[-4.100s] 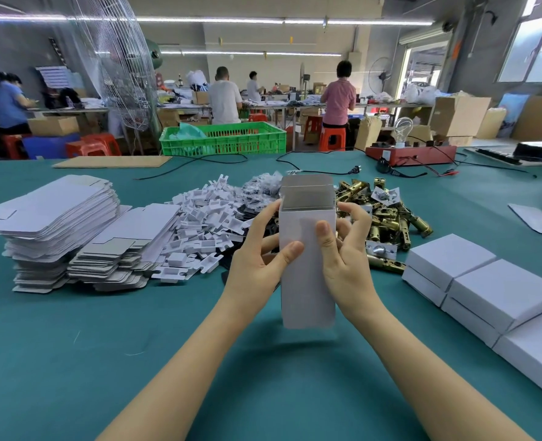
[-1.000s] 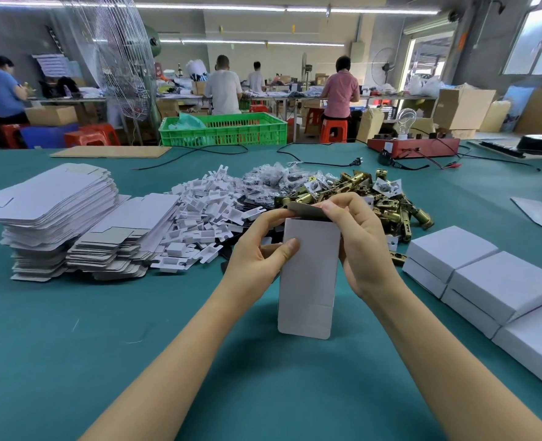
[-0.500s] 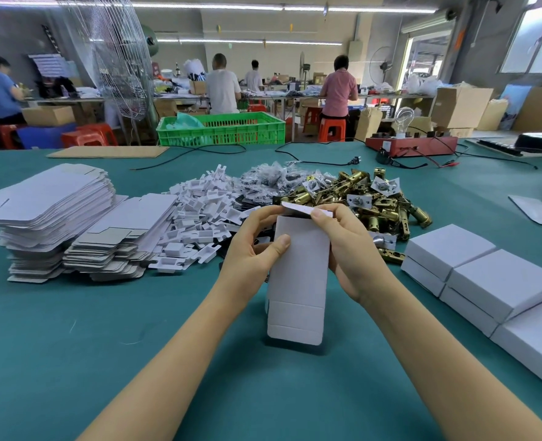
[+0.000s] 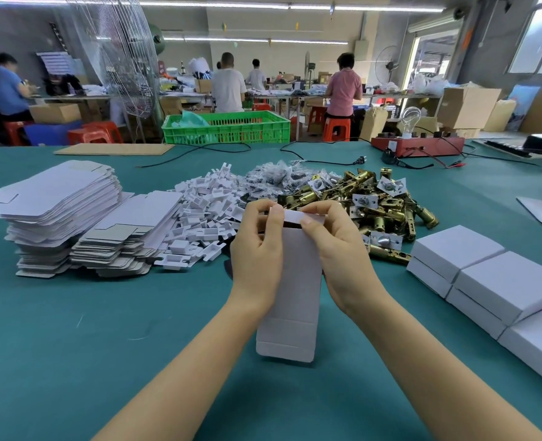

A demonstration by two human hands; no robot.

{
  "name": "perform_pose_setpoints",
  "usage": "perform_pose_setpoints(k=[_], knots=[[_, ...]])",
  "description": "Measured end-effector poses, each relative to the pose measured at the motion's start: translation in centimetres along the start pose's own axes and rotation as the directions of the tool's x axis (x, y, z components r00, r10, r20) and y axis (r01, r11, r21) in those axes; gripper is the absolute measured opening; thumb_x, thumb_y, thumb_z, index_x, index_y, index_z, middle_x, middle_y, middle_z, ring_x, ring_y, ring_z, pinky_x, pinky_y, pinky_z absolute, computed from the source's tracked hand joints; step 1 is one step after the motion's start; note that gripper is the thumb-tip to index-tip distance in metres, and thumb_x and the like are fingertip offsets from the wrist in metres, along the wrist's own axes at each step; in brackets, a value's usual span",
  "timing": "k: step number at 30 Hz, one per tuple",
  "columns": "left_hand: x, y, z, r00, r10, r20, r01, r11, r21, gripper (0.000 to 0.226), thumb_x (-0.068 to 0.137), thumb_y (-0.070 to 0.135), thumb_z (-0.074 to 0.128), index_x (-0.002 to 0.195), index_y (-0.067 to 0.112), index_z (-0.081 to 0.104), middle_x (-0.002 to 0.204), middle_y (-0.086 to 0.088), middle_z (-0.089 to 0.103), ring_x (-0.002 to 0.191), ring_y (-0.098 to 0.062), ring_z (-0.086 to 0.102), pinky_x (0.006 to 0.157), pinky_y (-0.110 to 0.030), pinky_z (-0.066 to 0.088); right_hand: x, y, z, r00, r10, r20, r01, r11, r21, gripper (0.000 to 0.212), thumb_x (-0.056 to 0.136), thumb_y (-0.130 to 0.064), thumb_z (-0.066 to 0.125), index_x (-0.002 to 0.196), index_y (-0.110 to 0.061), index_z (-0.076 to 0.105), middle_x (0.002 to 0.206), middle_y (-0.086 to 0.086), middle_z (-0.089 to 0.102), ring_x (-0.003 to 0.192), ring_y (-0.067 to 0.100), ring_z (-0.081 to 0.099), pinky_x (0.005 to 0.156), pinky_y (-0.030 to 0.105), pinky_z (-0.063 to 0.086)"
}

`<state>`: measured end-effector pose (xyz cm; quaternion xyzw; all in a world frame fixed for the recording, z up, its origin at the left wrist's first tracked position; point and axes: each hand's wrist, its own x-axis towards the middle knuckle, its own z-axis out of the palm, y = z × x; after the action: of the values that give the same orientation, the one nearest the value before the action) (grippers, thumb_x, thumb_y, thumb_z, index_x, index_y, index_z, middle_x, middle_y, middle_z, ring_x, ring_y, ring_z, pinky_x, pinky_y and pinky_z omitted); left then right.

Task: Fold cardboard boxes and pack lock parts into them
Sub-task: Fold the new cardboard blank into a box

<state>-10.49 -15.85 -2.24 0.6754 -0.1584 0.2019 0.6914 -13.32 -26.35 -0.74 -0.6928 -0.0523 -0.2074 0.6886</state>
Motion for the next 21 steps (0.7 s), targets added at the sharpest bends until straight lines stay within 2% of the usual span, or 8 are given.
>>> perform_pose_setpoints(k=[5,8,12,16,21], knots=[[-0.33,0.02,0.27,1.0,0.003,0.007,-0.002,0.998,-0.057,0.014,0.103,0.024,0.048,0.093,0.03,0.055,0.052,0.018,0.042,0.051,-0.002,0.036,0.051,-0.014,0.032,-0.01,-0.15,0.02,0.997,0.046,-0.055,-0.042,0.997,0.071,0.016,0.098,-0.011,0.047,0.095,-0.017,0.061,0.095,0.001,0.06,0.088,0.013,0.054,0.078,0.034,0.044],[-0.48,0.18,0.24,1.0,0.003,0.012,-0.002,0.992,-0.125,0.013,0.102,0.021,0.05,0.092,0.026,0.056,0.069,0.018,0.053,0.063,-0.002,0.046,0.062,-0.015,0.038,0.03,-0.09,-0.12,0.997,0.049,-0.066,-0.041,0.993,0.107,0.016,0.098,-0.009,0.047,0.092,-0.016,0.06,0.092,-0.001,0.06,0.086,0.011,0.053,0.078,0.031,0.045],[-0.39,0.11,0.15,1.0,0.001,0.021,0.003,0.983,-0.182,0.007,0.09,0.027,0.052,0.086,0.03,0.057,0.087,0.005,0.06,0.082,-0.013,0.054,0.076,-0.032,0.043,0.08,0.21,-0.08,0.996,0.035,-0.077,-0.027,0.994,0.107,0.016,0.097,-0.008,0.047,0.09,-0.015,0.06,0.09,-0.003,0.061,0.08,0.005,0.055,0.072,0.023,0.046],[-0.46,-0.05,0.07,1.0,0.006,0.021,-0.003,0.985,-0.174,0.017,0.089,0.028,0.052,0.08,0.041,0.059,0.083,0.014,0.061,0.079,-0.009,0.055,0.073,-0.028,0.043,0.1,0.32,-0.09,0.996,0.013,-0.091,-0.004,0.995,0.102,0.017,0.096,-0.007,0.048,0.087,-0.015,0.06,0.088,-0.003,0.061,0.076,0.002,0.055,0.067,0.018,0.046],[-0.48,-0.38,-0.02,0.999,0.034,0.035,-0.027,0.981,-0.193,0.007,0.09,0.027,0.052,0.087,0.03,0.058,0.082,0.012,0.06,0.077,-0.008,0.054,0.07,-0.022,0.042,0.06,0.32,0.01,0.996,0.013,-0.094,-0.004,0.995,0.096,0.016,0.097,-0.008,0.048,0.087,-0.014,0.059,0.089,0.0,0.062,0.08,0.007,0.055,0.072,0.025,0.046]])
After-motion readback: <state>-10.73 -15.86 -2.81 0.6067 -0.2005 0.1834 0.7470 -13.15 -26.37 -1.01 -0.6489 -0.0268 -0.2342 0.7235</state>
